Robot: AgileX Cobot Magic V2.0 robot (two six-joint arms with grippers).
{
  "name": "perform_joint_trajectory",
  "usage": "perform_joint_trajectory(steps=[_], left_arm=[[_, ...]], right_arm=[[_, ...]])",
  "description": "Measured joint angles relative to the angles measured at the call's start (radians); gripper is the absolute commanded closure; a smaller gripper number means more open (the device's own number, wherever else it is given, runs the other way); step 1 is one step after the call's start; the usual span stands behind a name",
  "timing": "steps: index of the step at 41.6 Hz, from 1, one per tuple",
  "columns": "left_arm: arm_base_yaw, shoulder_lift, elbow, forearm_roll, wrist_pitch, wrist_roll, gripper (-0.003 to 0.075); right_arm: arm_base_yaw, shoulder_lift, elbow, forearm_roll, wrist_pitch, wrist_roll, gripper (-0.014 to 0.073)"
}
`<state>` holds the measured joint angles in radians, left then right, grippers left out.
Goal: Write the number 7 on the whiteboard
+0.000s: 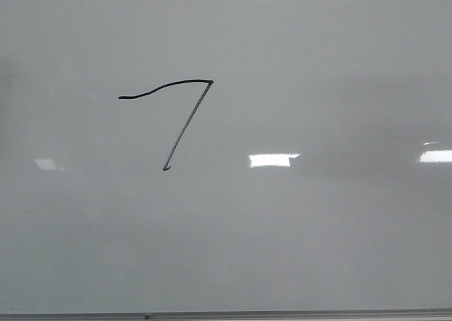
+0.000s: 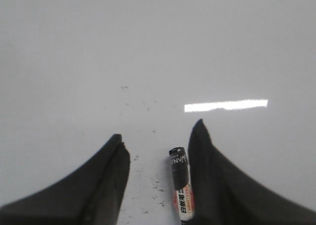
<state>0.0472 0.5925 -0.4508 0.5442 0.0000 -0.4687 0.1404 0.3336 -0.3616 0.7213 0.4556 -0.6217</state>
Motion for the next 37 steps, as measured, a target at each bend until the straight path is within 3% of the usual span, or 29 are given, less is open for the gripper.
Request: perform_joint_trajectory(steps=[5, 18, 37], left_arm=[[0.0, -0.155, 0.04, 0.0, 0.061, 0.0, 0.0741], [0.0, -0.399, 0.064, -0.002, 0.192, 0.0, 0.0741], [0.0, -0.427, 0.064, -0.002, 0.194, 0.0, 0.0741]], right_arm=[[0.0, 0.0, 0.0, 0.0, 0.0, 0.0, 0.0662], [0.0, 0.0, 0.0, 0.0, 0.0, 0.0, 0.0662], [0.0, 0.0, 0.0, 0.0, 0.0, 0.0, 0.0662]])
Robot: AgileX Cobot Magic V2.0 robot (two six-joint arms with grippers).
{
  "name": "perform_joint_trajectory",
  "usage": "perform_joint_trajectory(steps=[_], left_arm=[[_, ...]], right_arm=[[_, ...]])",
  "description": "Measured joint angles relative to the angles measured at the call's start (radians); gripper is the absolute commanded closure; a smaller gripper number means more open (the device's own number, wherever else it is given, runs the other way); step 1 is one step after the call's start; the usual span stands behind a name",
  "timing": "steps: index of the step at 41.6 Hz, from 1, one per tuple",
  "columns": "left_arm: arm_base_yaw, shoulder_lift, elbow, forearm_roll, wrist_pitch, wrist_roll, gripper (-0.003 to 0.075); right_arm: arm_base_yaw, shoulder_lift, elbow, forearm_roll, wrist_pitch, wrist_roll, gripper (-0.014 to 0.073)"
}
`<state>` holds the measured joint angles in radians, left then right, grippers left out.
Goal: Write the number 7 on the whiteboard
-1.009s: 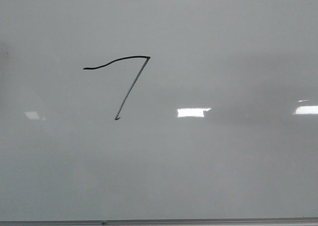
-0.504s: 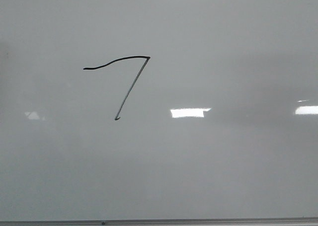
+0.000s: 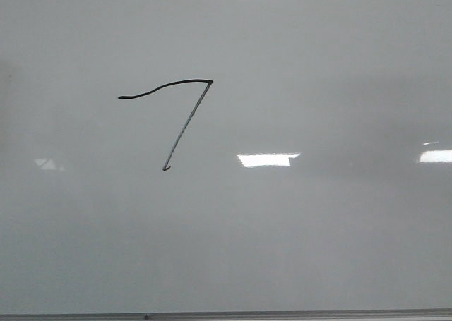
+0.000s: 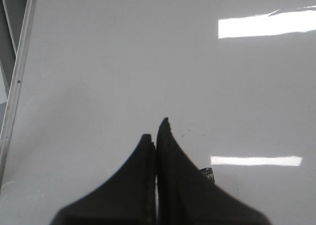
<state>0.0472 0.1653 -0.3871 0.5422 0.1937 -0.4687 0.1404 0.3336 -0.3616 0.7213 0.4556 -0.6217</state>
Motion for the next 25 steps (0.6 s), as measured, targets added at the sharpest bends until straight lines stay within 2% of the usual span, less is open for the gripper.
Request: perform_joint_trajectory(steps=[13, 16, 22, 25], left_arm=[[0.0, 0.0, 0.008, -0.037, 0.004, 0.007, 0.0741], [0.0, 0.0, 0.019, -0.13, 0.005, 0.09, 0.0741], [0.0, -0.005, 0.067, -0.4, 0.006, 0.366, 0.0741], [0.0, -0.021, 0.101, -0.45, 0.0, 0.411, 0.0741]], right_arm=[[0.0, 0.0, 0.0, 0.0, 0.0, 0.0, 0.0662], [0.0, 0.0, 0.0, 0.0, 0.0, 0.0, 0.0662], [0.0, 0.0, 0.0, 0.0, 0.0, 0.0, 0.0662], [0.0, 0.0, 0.0, 0.0, 0.0, 0.0, 0.0662]])
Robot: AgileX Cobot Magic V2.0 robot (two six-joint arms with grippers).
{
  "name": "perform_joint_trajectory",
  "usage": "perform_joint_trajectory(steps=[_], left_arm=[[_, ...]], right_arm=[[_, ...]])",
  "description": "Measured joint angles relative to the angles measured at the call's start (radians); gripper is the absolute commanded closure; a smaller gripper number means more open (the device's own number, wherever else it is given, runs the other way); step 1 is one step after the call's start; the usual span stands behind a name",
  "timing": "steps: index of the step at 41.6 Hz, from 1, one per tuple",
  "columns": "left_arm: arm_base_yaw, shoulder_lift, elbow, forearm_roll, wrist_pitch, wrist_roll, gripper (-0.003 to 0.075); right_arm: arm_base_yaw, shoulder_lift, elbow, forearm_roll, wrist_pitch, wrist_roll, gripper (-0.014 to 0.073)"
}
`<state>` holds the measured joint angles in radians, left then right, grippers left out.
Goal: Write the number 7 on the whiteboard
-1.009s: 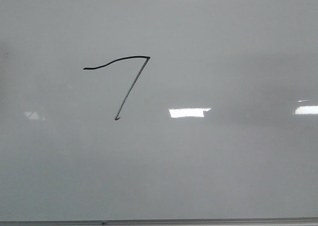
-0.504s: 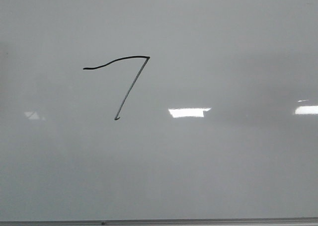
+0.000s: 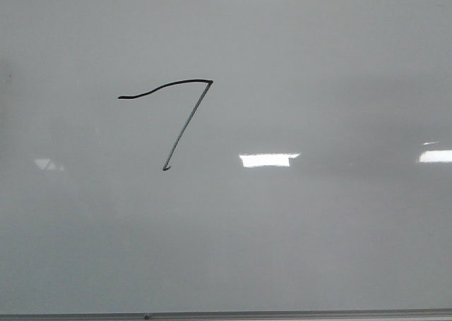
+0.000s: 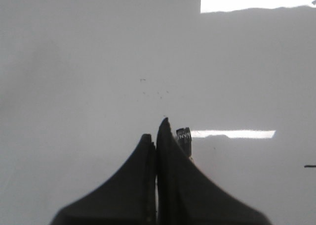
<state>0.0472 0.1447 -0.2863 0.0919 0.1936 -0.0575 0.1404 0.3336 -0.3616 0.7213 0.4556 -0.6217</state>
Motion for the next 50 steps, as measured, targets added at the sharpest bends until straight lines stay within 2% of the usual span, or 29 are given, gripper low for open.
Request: perform_joint_trajectory(steps=[11, 20, 50], left_arm=[[0.0, -0.146, 0.187, -0.092, -0.023, 0.057, 0.0741], [0.0, -0.149, 0.285, -0.129, -0.06, 0.081, 0.0741], [0.002, -0.149, 0.292, -0.131, -0.091, 0.083, 0.0741]], right_arm=[[0.0, 0.0, 0.0, 0.0, 0.002, 0.0, 0.0662], [0.0, 0.0, 0.0, 0.0, 0.004, 0.0, 0.0662], [0.0, 0.0, 0.0, -0.002, 0.004, 0.0, 0.0662]])
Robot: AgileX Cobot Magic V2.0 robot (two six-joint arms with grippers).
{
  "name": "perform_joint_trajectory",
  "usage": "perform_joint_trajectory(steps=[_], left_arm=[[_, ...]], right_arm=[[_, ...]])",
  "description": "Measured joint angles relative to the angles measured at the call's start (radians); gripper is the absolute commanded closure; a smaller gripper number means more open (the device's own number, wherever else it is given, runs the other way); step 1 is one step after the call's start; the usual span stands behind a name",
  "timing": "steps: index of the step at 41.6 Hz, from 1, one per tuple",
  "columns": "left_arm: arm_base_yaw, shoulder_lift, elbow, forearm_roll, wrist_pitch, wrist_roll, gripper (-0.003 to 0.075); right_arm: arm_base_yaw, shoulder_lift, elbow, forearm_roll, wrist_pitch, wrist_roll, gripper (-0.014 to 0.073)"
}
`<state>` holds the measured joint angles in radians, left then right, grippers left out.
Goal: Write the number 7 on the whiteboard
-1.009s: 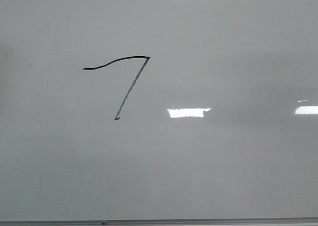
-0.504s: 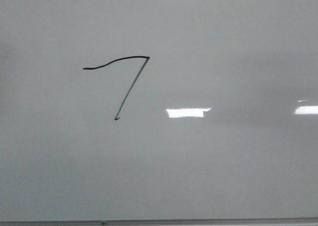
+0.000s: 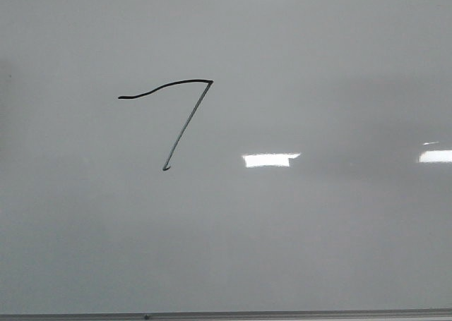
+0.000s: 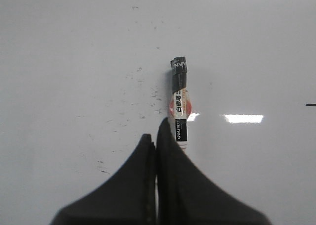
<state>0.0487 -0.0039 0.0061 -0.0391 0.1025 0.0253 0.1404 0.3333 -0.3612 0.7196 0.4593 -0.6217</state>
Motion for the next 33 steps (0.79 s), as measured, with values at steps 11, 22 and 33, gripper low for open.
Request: perform_joint_trajectory(steps=[11, 22, 33], left_arm=[[0.0, 0.0, 0.0, 0.0, 0.0, 0.0, 0.0741], [0.0, 0.0, 0.0, -0.002, 0.0, 0.001, 0.0741], [0.0, 0.0, 0.0, -0.002, 0.0, 0.001, 0.0741]], right_arm=[[0.0, 0.0, 0.0, 0.0, 0.0, 0.0, 0.0662], [0.0, -0.002, 0.006, -0.032, -0.1, 0.0, 0.0662], [-0.025, -0.097, 0.126, -0.399, -0.267, 0.302, 0.0662]])
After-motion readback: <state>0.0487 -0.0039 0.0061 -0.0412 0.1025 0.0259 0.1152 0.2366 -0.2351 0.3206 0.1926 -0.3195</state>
